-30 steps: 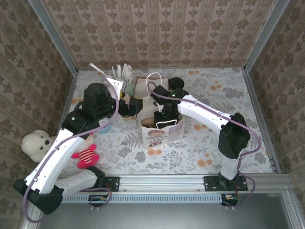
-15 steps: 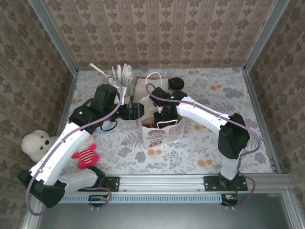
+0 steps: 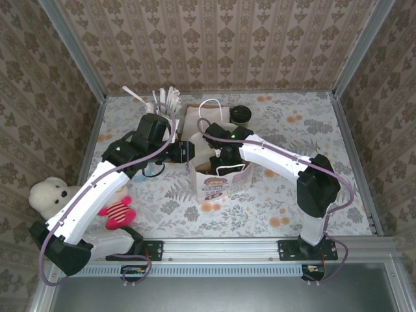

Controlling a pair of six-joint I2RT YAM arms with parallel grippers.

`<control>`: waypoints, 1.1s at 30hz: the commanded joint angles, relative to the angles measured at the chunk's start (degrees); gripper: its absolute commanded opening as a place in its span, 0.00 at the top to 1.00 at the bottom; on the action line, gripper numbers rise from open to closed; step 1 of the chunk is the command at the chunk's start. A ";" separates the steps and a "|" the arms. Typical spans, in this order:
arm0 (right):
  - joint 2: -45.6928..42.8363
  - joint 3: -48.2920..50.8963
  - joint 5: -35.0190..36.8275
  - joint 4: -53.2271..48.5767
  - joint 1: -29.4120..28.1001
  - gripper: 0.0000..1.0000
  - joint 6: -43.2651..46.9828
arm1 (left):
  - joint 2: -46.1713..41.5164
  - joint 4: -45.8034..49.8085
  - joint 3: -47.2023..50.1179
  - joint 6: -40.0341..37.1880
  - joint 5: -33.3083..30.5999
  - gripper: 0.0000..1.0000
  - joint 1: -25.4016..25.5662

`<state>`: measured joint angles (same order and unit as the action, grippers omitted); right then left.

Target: Pack the takeout coffee

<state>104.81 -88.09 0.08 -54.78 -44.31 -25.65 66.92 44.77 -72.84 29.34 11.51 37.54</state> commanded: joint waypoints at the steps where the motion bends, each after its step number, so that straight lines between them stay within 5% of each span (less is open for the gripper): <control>1: -1.35 1.88 2.59 0.92 -0.67 0.63 0.51 | 0.39 0.23 -1.65 -0.20 -0.19 0.62 0.09; 27: 1.44 8.07 6.95 6.96 -1.69 0.52 -8.15 | 0.35 0.55 -2.87 -1.65 -0.93 1.00 -0.18; 33: 2.50 9.60 6.40 7.61 -1.80 0.44 -9.48 | -0.82 -1.93 -1.89 -1.33 1.40 1.00 -1.31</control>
<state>106.10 -80.01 4.75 -46.96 -45.67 -33.36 68.03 44.56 -74.00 28.53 11.99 36.93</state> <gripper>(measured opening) 0.552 0.045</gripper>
